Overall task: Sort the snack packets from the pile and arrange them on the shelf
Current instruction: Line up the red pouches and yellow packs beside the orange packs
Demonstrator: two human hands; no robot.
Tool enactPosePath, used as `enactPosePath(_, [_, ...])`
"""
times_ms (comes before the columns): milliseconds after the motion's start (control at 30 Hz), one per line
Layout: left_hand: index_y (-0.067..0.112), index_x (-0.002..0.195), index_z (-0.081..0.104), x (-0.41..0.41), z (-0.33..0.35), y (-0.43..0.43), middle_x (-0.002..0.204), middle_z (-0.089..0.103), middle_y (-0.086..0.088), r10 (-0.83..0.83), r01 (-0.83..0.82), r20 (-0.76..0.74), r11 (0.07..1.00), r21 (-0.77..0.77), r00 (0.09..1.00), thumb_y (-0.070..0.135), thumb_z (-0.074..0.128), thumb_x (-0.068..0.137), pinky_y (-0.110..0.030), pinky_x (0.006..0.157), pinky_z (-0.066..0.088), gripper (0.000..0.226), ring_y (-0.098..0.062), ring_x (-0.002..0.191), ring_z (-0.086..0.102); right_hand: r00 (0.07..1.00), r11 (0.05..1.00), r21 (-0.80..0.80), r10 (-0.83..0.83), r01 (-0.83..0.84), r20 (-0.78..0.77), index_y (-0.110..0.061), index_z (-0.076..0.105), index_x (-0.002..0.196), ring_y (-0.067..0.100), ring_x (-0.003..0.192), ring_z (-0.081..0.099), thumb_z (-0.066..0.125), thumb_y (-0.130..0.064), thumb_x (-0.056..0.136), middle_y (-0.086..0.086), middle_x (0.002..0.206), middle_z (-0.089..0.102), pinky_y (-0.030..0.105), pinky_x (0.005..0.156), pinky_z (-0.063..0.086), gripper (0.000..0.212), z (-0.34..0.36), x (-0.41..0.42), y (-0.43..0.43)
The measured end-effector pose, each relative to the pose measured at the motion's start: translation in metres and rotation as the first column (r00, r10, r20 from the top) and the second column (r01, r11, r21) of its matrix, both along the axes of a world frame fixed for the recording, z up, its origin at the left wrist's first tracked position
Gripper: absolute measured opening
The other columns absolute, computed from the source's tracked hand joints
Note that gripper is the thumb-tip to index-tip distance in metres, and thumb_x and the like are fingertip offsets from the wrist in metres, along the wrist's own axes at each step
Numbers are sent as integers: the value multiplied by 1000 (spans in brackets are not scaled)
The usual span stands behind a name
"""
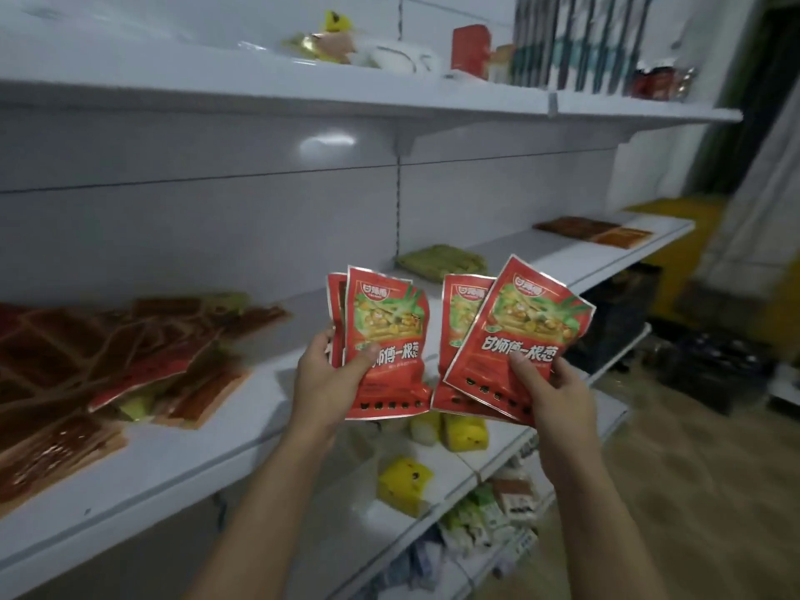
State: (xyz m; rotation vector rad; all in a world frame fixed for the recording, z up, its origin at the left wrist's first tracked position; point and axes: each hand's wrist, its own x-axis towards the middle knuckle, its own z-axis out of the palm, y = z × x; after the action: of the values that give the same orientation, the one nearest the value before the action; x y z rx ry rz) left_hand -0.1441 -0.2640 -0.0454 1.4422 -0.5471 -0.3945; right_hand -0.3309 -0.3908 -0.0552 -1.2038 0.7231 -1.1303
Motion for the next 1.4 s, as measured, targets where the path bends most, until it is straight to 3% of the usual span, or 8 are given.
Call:
enactPosePath(167, [24, 122, 55, -61, -12, -65, 106, 69, 4, -104, 105, -25, 994, 13, 994, 31, 75, 85, -39, 76, 60, 43, -17, 88, 72, 996, 996, 36, -85, 86, -10, -13, 64, 117, 22, 85, 75, 69, -18, 90, 4, 101, 76, 33, 67, 60, 28, -14, -73, -40])
enactPosePath(333, [24, 121, 54, -113, -25, -113, 103, 69, 4, -204, 206, -82, 978, 18, 976, 29, 74, 86, -29, 62, 57, 41, -17, 86, 72, 984, 984, 37, -176, 177, -11, -13, 66, 113, 18, 78, 75, 67, -16, 90, -2, 91, 77, 22, 56, 56, 23, -17, -131, -66])
enactPosePath(533, [25, 112, 59, -142, -37, -162, 106, 72, -1, -317, 322, -120, 947, 21, 941, 27, 76, 84, -45, 79, 60, 33, -21, 90, 73, 962, 960, 67, -269, 271, -35, -12, 66, 112, 21, 83, 75, 69, -16, 89, 1, 95, 77, 26, 61, 59, 23, -29, -166, -90])
enactPosePath(1000, [22, 120, 58, -145, -53, -344, 106, 73, -1, -516, 521, -156, 854, -8, 842, 34, 78, 81, -49, 80, 60, 45, -21, 86, 75, 903, 902, 86, -413, 423, -115, -12, 66, 110, 24, 83, 75, 69, -15, 89, 2, 95, 77, 32, 64, 60, 21, -34, -172, -224])
enactPosePath(1133, [24, 116, 59, -135, -55, -405, 104, 73, 2, -536, 541, -175, 841, -26, 826, 33, 78, 81, -46, 79, 61, 41, -18, 84, 75, 887, 891, 70, -434, 448, -158, -14, 67, 110, 24, 85, 74, 71, -17, 88, 3, 97, 76, 40, 73, 60, 22, -27, -159, -281])
enactPosePath(1400, [26, 124, 57, -120, -63, -492, 110, 72, 2, -580, 586, -181, 810, -18, 795, 36, 76, 83, -50, 81, 60, 46, -22, 92, 74, 883, 884, 110, -431, 454, -184, -10, 66, 111, 26, 82, 75, 70, -14, 88, 5, 94, 77, 33, 64, 59, 23, -32, -140, -362])
